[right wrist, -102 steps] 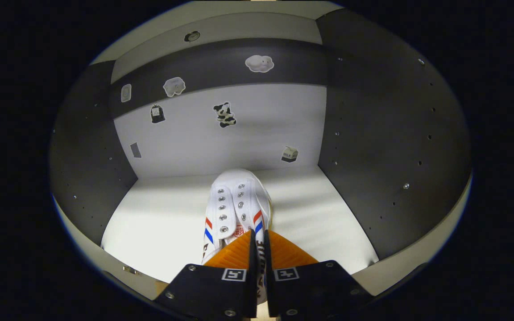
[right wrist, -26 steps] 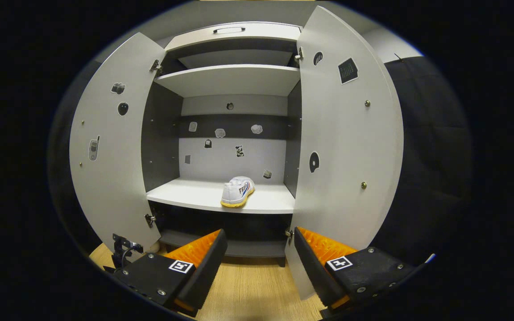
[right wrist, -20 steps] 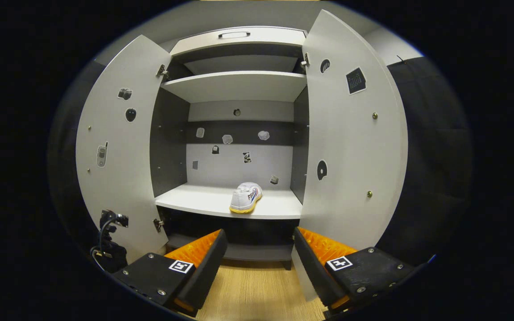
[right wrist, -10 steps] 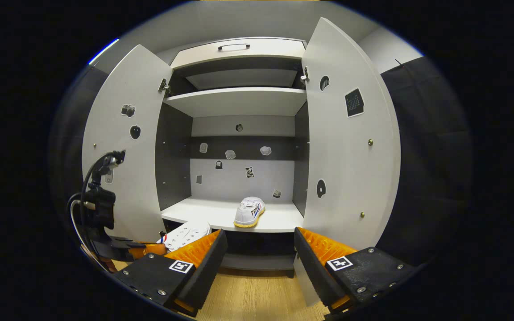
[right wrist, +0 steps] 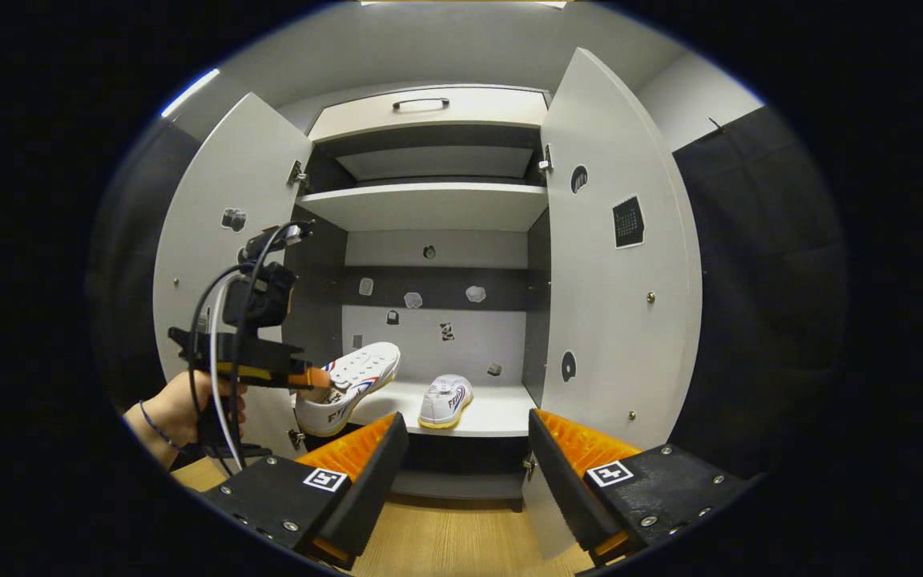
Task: Grab one shoe with the right hand and put it into the shoe cabinet, grab the other shoe with the left hand and put it into the shoe cabinet; then close the right door with the right hand and the left door with the left hand.
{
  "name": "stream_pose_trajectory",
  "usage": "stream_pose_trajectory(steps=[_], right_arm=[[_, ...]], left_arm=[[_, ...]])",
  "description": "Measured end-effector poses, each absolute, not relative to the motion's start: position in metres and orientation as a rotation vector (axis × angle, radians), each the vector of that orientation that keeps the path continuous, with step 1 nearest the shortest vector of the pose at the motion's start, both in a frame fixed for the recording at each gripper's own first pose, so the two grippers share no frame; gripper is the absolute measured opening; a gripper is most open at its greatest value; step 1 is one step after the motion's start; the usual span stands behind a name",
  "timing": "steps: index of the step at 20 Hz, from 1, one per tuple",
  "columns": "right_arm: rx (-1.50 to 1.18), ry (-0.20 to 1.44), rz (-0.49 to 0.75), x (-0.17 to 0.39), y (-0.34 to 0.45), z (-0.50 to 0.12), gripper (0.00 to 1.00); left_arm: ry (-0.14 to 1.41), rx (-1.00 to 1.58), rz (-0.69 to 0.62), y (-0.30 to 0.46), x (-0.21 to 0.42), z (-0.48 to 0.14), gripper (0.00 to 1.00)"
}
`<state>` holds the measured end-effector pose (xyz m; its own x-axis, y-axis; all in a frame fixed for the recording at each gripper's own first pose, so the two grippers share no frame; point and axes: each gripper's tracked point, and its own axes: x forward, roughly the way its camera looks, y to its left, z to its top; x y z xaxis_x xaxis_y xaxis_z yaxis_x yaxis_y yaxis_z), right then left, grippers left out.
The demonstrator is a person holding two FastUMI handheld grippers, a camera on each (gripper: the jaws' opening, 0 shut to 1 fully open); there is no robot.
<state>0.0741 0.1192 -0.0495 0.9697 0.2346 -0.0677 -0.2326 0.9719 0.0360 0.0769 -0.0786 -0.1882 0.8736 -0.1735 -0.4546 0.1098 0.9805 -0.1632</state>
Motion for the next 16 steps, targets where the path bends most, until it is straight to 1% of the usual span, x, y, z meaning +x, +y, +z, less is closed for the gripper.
stream_pose_trajectory(steps=[3,7,9,16], right_arm=[[0.031,0.08,0.231,0.075,0.115,-0.052,0.93],[0.049,0.078,0.21,0.075,0.103,-0.05,0.93],[0.056,0.082,0.199,0.075,0.096,-0.052,0.93],[0.06,0.102,0.191,0.074,0.094,-0.063,0.93]], left_arm=[[0.516,-0.144,-0.141,-0.077,0.076,-0.19,0.06],[0.567,-0.096,-0.113,-0.078,0.074,-0.186,0.06],[0.609,-0.131,-0.106,-0.081,0.073,-0.194,0.06],[0.676,-0.093,-0.08,-0.076,0.071,-0.208,0.06]])
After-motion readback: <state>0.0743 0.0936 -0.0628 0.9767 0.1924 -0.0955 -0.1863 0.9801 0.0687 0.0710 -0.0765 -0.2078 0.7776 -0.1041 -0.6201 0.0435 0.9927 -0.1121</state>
